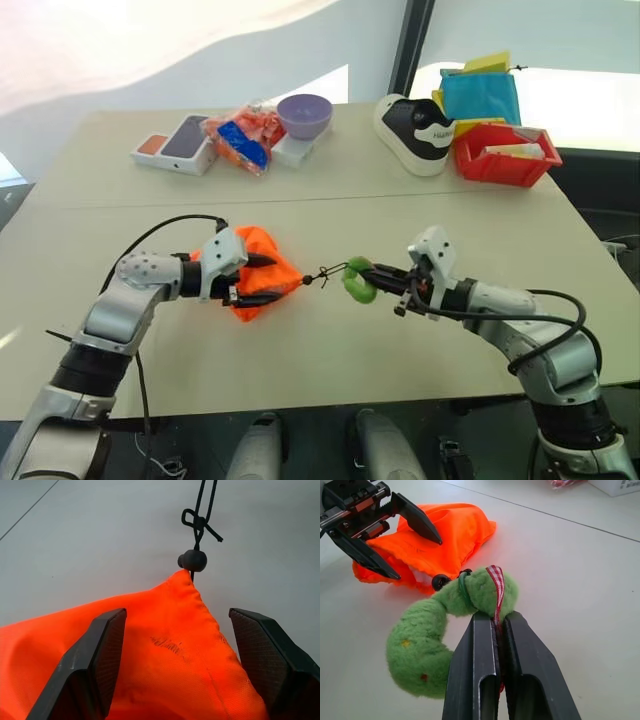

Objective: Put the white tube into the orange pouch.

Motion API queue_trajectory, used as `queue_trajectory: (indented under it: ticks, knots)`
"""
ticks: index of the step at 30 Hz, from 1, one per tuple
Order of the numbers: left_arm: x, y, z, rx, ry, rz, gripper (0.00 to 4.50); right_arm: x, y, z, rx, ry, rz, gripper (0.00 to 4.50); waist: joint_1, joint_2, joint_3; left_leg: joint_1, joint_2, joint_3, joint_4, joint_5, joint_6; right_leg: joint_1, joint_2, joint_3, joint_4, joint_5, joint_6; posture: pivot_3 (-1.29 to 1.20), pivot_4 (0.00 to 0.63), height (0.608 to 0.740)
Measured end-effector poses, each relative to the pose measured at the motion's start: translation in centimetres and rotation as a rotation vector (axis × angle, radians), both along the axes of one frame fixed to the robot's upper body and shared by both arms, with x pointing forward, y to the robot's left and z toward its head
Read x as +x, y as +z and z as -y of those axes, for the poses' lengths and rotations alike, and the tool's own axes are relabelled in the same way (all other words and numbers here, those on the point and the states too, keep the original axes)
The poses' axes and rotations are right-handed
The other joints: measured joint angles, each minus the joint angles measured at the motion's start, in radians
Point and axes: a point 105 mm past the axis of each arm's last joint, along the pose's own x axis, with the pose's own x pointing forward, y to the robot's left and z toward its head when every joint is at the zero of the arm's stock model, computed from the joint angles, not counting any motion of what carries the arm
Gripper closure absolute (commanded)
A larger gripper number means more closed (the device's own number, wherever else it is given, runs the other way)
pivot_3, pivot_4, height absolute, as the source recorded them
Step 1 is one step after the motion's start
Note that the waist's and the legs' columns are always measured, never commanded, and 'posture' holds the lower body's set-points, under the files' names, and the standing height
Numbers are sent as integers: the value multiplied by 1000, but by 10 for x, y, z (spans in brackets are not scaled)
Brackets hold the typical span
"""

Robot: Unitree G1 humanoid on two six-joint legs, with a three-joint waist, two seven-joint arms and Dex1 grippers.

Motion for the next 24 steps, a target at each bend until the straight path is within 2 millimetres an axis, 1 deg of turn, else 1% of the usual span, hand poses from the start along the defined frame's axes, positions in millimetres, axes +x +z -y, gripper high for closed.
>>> queue_trajectory:
  ticks: [8,10,14,19,24]
  knots:
    - [0,-1,3,-14,3,0,1009,-6,1,-5,7,49,-1,4476,0,0,0,0,0,0,3,0,0,1,0,0,1,0,0,0,150,740]
    - [0,-1,3,-15,1,-2,1009,-13,-2,-7,-41,97,4,4476,0,0,0,0,0,0,3,0,0,1,0,0,1,0,0,0,150,740]
    - [-1,-2,3,-14,-7,-9,1009,-26,-19,-4,-185,170,-3,4476,1,0,0,0,0,0,4,0,0,1,0,0,1,0,0,0,150,740]
    - [-2,-2,3,-13,-13,-15,1009,-31,-33,-2,-322,217,11,4476,0,0,0,0,0,0,6,0,0,2,0,0,1,0,-1,0,150,740]
    - [-4,-3,3,-9,-26,-25,1009,-34,-42,-4,-382,260,22,4476,1,0,0,0,0,0,6,0,0,2,0,0,1,0,0,0,150,740]
